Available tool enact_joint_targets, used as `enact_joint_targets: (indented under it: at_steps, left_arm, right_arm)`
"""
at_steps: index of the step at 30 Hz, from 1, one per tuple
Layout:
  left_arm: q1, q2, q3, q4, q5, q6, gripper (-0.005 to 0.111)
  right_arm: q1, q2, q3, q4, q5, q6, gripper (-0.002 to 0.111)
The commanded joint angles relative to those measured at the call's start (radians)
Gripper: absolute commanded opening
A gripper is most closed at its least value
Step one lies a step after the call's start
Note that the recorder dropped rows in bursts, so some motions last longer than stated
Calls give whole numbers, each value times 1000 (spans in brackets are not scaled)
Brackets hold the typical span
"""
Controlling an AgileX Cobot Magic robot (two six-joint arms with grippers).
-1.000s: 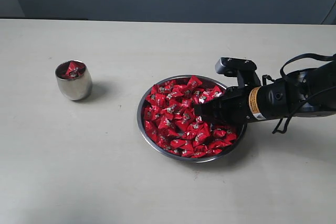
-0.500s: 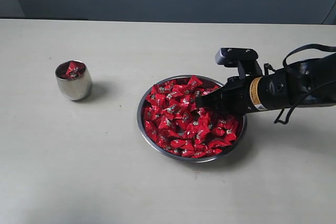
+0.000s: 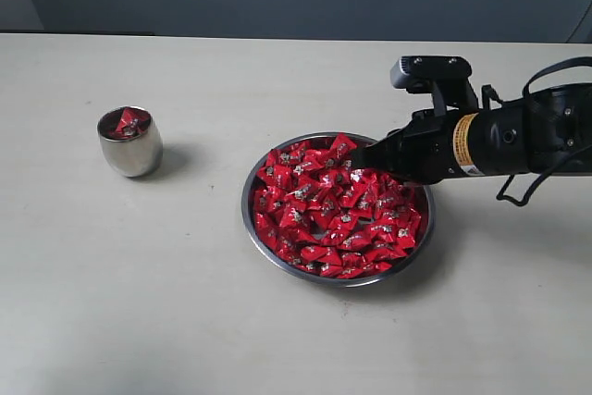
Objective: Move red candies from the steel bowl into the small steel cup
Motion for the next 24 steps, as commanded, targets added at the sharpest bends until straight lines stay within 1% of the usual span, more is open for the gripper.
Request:
enact_joint_targets:
  at_steps: [1,10,24]
  left_arm:
    - [1,-4,4,1,1,-1,0]
    - [1,-4,4,1,1,-1,0]
    - [1,-4,4,1,1,-1,0]
  right_arm:
    - [-5,-8,-4,-38,6,38,-1]
    - [-5,-4,0,-253,1,236,-1]
    - [-5,60,9,-263,20,253,-1]
